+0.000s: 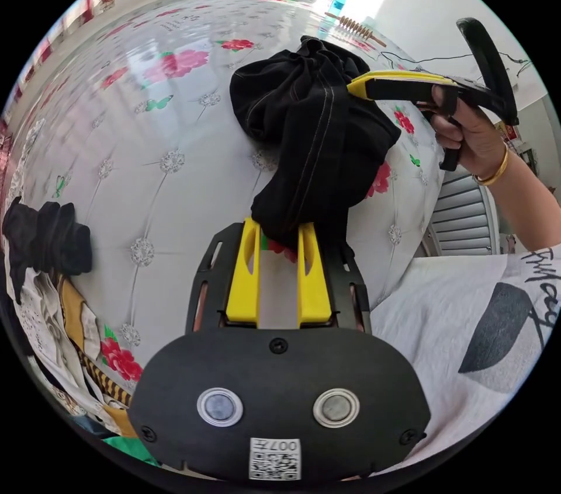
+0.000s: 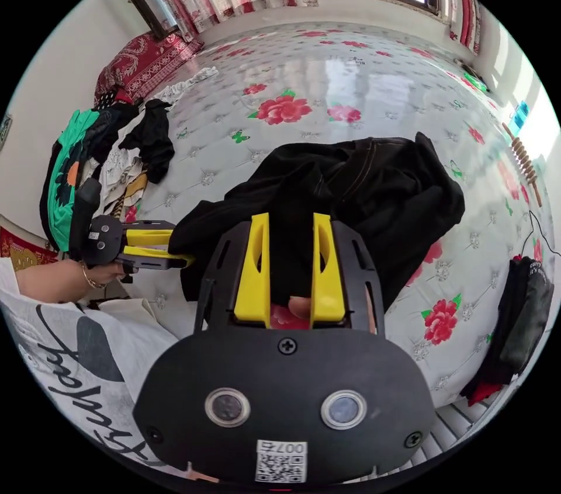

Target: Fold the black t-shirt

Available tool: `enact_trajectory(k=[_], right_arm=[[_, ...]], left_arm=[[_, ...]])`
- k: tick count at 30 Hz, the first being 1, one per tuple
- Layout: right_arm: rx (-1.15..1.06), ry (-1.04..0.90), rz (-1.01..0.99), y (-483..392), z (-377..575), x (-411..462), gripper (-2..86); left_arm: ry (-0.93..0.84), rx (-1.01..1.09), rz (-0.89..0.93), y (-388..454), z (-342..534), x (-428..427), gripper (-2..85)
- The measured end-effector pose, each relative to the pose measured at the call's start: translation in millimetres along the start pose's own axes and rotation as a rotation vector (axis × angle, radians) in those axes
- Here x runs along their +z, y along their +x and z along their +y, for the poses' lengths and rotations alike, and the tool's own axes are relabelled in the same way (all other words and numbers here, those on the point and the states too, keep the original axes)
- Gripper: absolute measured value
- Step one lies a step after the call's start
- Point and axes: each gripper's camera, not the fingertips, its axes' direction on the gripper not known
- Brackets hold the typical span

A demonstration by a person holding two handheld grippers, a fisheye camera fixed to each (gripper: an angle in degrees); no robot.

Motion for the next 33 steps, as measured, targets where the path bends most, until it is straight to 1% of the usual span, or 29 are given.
enact_trajectory(k=[2,3,4,6,8,9,11,12,13,14,16,17,19,21,22,23,24,25,26,27,28,29,31,33], right_arm=[[0.029,-0.122,0.033,-2,-12,23,3.4],[0.033,-0.139,0.052,-2,-13,23,2.8],[0.026,-0.123,0.074,-1,-14,11,1.9],[-0.012,-0.009,0.111,2,-13,-31,0.9],[-0.056,0.165,0.172,13,-13,-114,0.3],[-0.064,0.217,0.173,16,-12,-138,0.1],[-0.103,0.461,0.133,22,-4,-244,0.0],[-0.124,0.513,0.115,20,-1,-269,-0.1],[-0.172,0.612,0.112,12,7,-313,-0.1],[-0.219,0.695,0.152,0,18,-349,-0.1],[-0.278,0.795,0.217,-18,39,-389,-0.2],[-0.306,0.857,0.257,-27,57,-407,-0.2],[-0.343,0.92,0.292,-34,86,-422,-0.2],[-0.352,0.9,0.31,-32,112,-421,-0.2],[-0.324,0.842,0.296,-24,126,-412,-0.1],[-0.279,0.754,0.251,-11,136,-396,-0.1],[-0.249,0.7,0.223,-3,141,-386,-0.1],[-0.161,0.577,0.17,16,149,-358,-0.1],[-0.057,0.452,0.121,35,158,-326,-0.1],[-0.005,0.388,0.097,44,163,-308,-0.1],[0.09,0.265,0.048,60,173,-274,-0.1],[0.151,0.176,0.0,71,184,-243,-0.1],[0.201,0.095,-0.087,81,197,-209,-0.2],[0.228,0.024,-0.129,88,203,-186,-0.2]], left_arm=[[-0.003,0.003,-0.042,2,-6,0,5.2],[-0.01,-0.005,-0.115,2,-10,-6,1.6],[-0.008,0.006,-0.16,0,-13,-18,0.8],[0.057,0.012,-0.154,-7,-13,-47,0.0],[0.124,-0.007,-0.159,-17,-12,-83,-0.3],[0.159,-0.018,-0.177,-22,-12,-110,-0.4],[0.29,-0.001,-0.176,-25,-9,-160,-0.5],[0.375,0.035,-0.153,-21,-7,-196,-0.5],[0.458,0.063,-0.169,-12,-5,-232,-0.5],[0.5,0.083,-0.183,-5,-3,-249,-0.5],[0.62,0.163,-0.256,30,11,-309,-0.4],[0.648,0.177,-0.28,39,16,-321,-0.4],[0.736,0.261,-0.367,73,45,-352,-0.3],[0.715,0.339,-0.401,93,63,-355,-0.2],[0.674,0.381,-0.395,103,73,-348,-0.1],[0.643,0.398,-0.383,106,76,-341,0.0],[0.551,0.429,-0.348,111,78,-322,0.2],[0.453,0.44,-0.291,112,77,-293,0.5],[0.404,0.426,-0.255,111,75,-277,0.6],[0.29,0.37,-0.187,106,72,-240,1.0],[0.197,0.286,-0.135,99,73,-203,1.4],[0.15,0.239,-0.116,95,75,-185,1.7],[0.036,0.07,-0.07,81,92,-131,2.8],[-0.048,-0.022,-0.082,74,106,-104,3.7]])
